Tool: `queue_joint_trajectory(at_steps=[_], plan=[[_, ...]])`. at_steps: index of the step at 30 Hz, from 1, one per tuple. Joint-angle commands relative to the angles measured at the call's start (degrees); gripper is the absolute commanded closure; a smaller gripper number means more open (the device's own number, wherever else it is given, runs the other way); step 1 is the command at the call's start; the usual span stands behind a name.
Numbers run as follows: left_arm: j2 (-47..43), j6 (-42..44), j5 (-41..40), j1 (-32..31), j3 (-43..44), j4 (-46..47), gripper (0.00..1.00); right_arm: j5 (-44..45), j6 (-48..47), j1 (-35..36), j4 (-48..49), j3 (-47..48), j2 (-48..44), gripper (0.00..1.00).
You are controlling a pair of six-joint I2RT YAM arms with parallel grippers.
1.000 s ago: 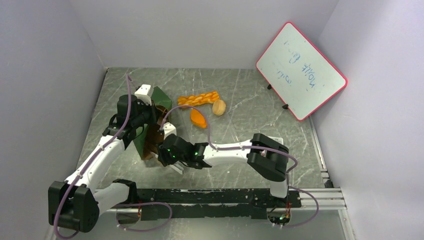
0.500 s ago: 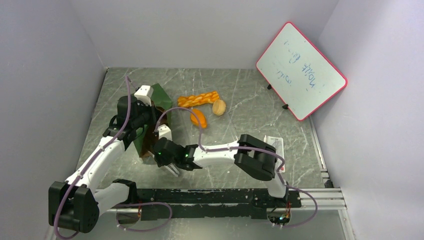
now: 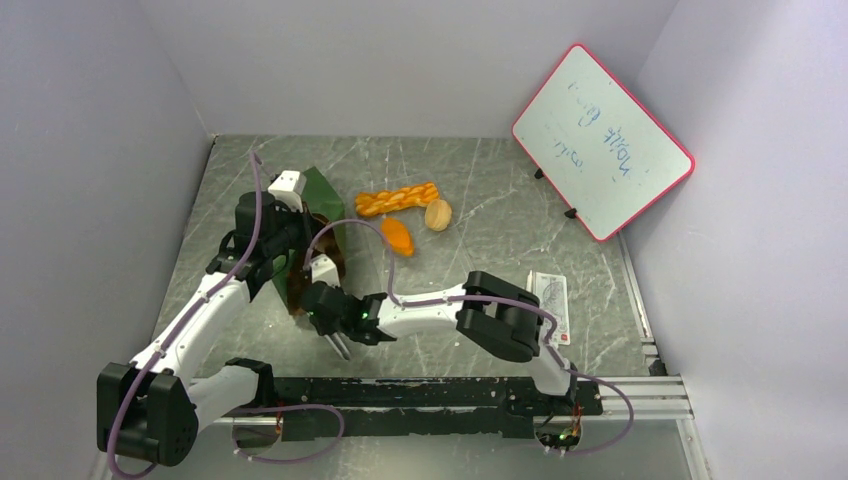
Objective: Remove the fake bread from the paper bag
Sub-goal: Take out the fake bread from the paper bag.
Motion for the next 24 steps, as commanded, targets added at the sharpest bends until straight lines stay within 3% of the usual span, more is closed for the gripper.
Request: queue_joint_trajectory(at_steps=[1,6,15,24], plan=[[-1.4,-2.0,-4.1,-0.2,0.8,-0.8,0.93,5.0,-0.3,-0.5,1.8,-2.4,-5.2,0.83],[-1.2,-3.0,-8.4,-0.2,1.5,-2.0,0.93,6.1,-0.9,-0.4,0.4,-4.3,-9.6,1.0],[0.8,-4.6,-15.5,-0.1,4.8,-3.3,0.93,2.8,-1.5,-0.5,-4.2,-7.5,-17.0,1.0],[3.7,-4.5,-16.7,0.2,7.5,-2.4,0.93,-3.1,-2.6,-0.5,-6.1,-15.5,-28.4,1.0]])
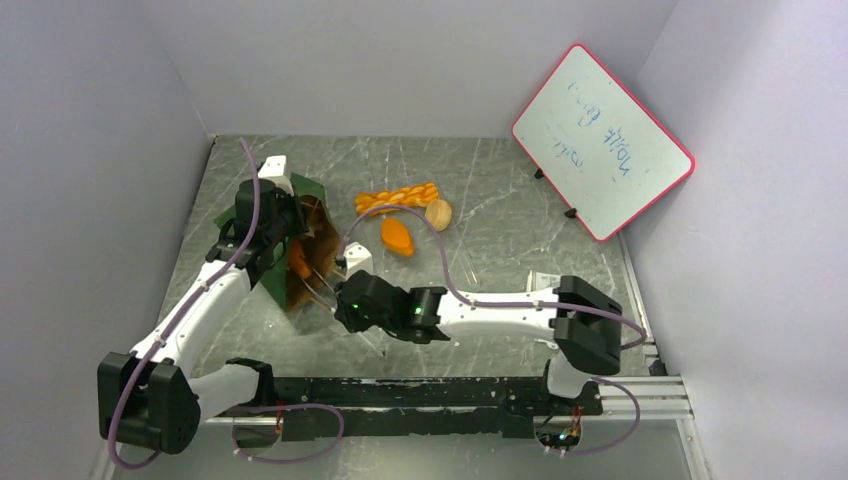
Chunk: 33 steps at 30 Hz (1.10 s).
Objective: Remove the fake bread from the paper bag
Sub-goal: Take out the fake bread from the paper bag.
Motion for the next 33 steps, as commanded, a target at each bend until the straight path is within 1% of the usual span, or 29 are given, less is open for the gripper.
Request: queue_joint_trajectory(at_steps=[1,6,11,18,24,33], plan=[[1.2,-0.6,-2.5,0.3,2.7,-0.5,0.93,-2.4,-1.2,-0.4,0.2,-3.0,-6.2,1.0],[1.7,-0.5,-2.9,0.9,4.2,-1.3,0.93,-3.9,-2.0,-0.4,-1.7,-3.0,-9.2,1.0],[1.5,0.6,-2.6,2.3,6.4,-3.0,0.93,-5.2,-1.7,-0.4,-2.1,-5.6,-15.0,1.0],[0.1,0.7,-0.6,5.9,5.7,-3.4,0.93,-5.5,-0.3,-0.5,-3.9,-7.4,-22.1,1.0],[0.0,0.7,-0.1,7.1,5.3,-3.5,0.93,-5.5,0.2,-0.5,-3.8,-7.9,-25.1,1.0],[1.1,-0.1,0.8,9.8,5.3,-2.7,0.93,-5.7,0.6,-0.5,-5.9,-6.2,-28.1,1.0]])
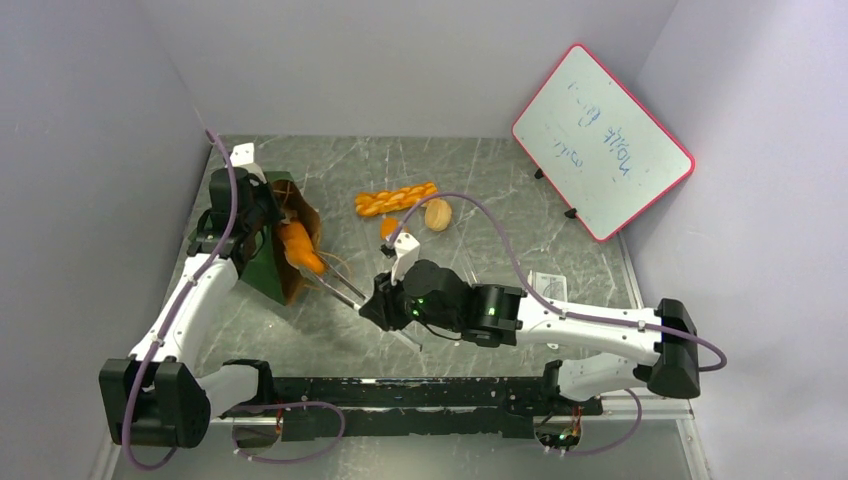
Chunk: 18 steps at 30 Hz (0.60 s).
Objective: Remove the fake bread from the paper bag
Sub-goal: Take out the fake bread from the paper bag, then place the fake bread in the container.
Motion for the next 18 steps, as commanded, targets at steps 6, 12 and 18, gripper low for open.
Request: queue_joint_trajectory(at_steps=[6,12,18], plan=[[1.5,-1.5,2.5,3.2,1.2,0.4,0.93,3.1,1.3,-0.1,-2.3,2.0,-6.7,1.0],[1.6,-1.9,3.4,4.2,0.4,0.9,0.93,10.6,0.2,-0.1,-5.1,2.2,-10.1,1.0],[1.2,-2.2,5.0,4.7,-0.4,1.3,0.93,19.4,-0.3,-1.2,-5.0,0.1,-12.7,1.0]])
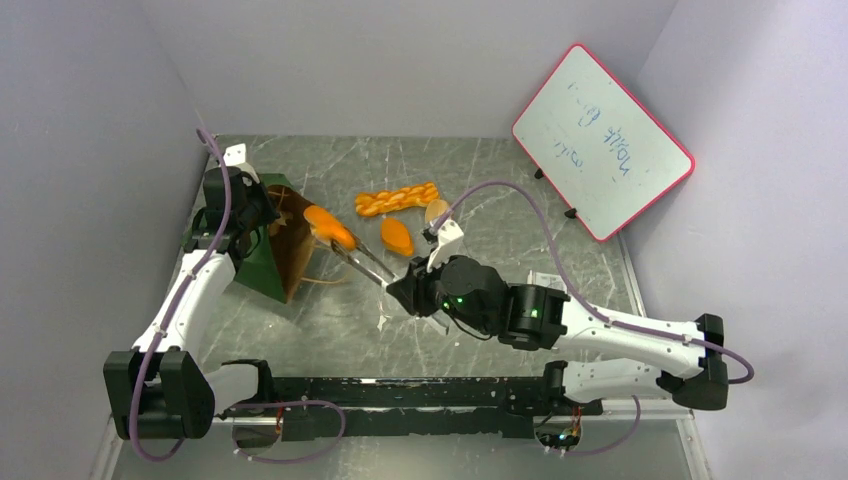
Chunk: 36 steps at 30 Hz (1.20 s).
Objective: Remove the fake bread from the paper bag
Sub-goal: Place the fake bread in the container.
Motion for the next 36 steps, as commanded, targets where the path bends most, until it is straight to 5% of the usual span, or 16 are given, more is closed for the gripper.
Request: queue_joint_trajectory(at_steps=[1,13,36], plan=[[-0.9,-1.1,2.7,0.9,-0.8,1.4,0.93,9.7,-0.7,-1.9,2.1,-1.1,-2.9,1.0],[-2.4,-1.6,4.1,0.9,-2.4,2.5,0.93,8.1,0.3,-11.7,6.9,-7.6,-5.6,1.0],[-1.1,-2.8,3.8,1.0,-3.4,4.0,0.93,10.7,0.8,-12.1,3.6,-11.0,-14.7,1.0]])
